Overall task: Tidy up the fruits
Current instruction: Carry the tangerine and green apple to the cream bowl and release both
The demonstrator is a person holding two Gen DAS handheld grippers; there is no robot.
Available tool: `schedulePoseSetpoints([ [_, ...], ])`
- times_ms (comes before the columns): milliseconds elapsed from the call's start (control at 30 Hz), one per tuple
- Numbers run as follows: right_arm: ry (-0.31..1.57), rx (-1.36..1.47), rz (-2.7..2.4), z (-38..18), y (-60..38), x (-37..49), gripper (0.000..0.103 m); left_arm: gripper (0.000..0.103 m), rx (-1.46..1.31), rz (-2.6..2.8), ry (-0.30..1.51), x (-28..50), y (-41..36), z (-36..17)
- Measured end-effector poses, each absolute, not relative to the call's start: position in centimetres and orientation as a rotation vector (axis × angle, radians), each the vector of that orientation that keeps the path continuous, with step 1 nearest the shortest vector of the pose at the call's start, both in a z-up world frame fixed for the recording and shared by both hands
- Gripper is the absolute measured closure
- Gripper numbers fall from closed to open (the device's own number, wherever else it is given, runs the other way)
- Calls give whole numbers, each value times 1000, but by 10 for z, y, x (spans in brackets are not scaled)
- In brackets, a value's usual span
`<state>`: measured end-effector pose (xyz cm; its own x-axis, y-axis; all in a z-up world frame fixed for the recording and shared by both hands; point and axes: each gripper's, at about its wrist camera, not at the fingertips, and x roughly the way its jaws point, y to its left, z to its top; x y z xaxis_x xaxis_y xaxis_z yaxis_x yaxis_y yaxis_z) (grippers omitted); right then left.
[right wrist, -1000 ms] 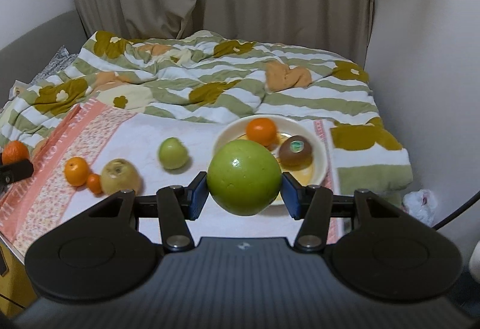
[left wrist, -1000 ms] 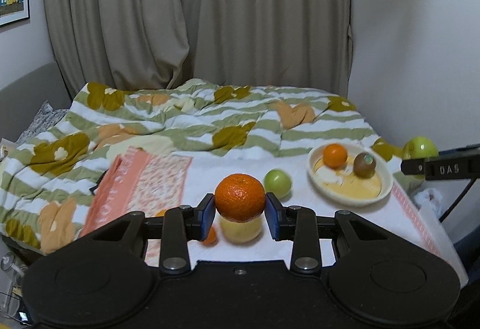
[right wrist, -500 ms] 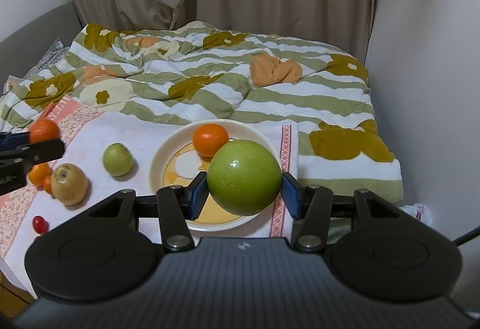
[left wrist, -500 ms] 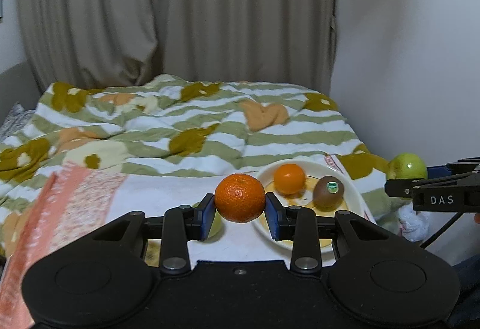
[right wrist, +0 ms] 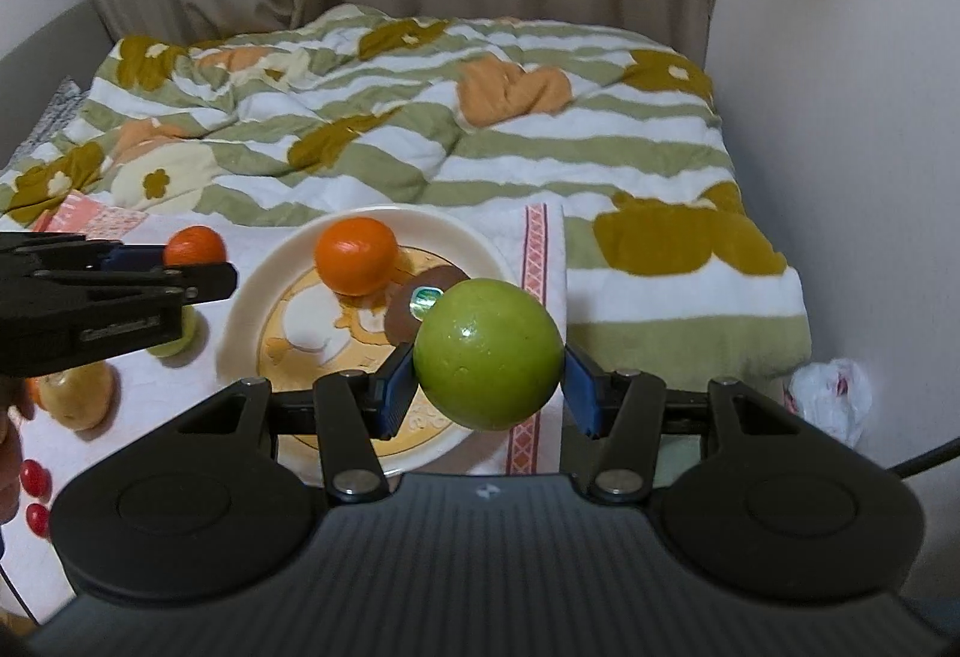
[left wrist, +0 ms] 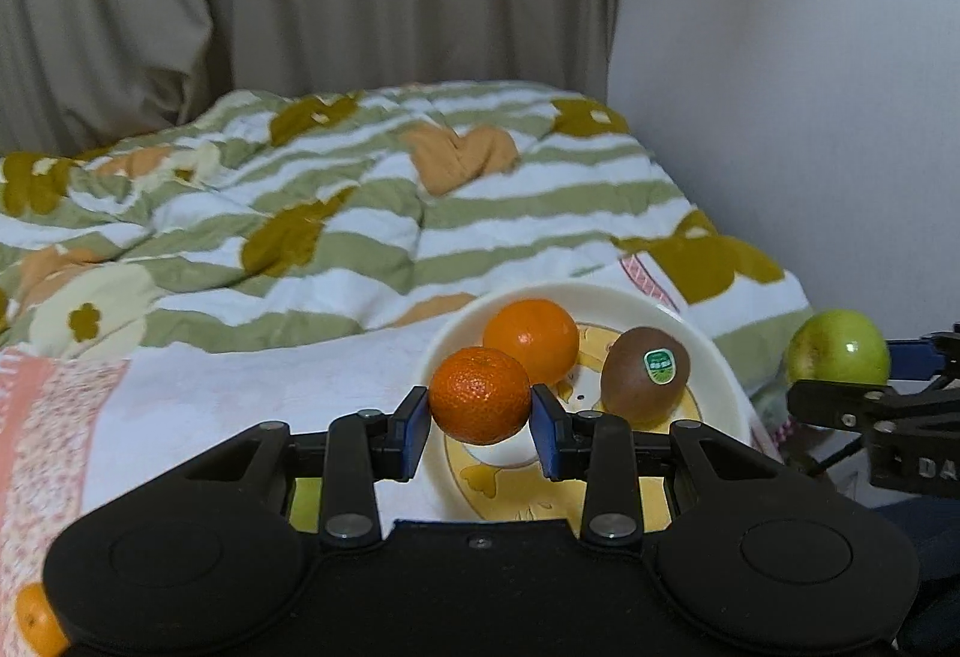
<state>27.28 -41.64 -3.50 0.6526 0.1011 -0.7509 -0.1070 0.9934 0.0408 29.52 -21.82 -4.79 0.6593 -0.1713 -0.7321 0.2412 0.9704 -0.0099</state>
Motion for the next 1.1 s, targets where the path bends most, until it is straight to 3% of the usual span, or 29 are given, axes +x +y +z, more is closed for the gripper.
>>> schedulePoseSetpoints([
  [467,918,9,88,-61,-415,293,36,63,159,-282,948,344,-235,-99],
  [500,918,10,88,-61,-416,293,36,60,163,-284,949,345,-236,-101],
  [633,913,8,88,-61,-418,294,36,13,163,-301,923,340,-238,-96],
  [700,905,4,91,-59,-421,292,36,9,192,-279,895,335,-239,-91],
  [1100,875,-47,161,-52,-420,289,36,7,114,-205,865,303,-210,-59],
])
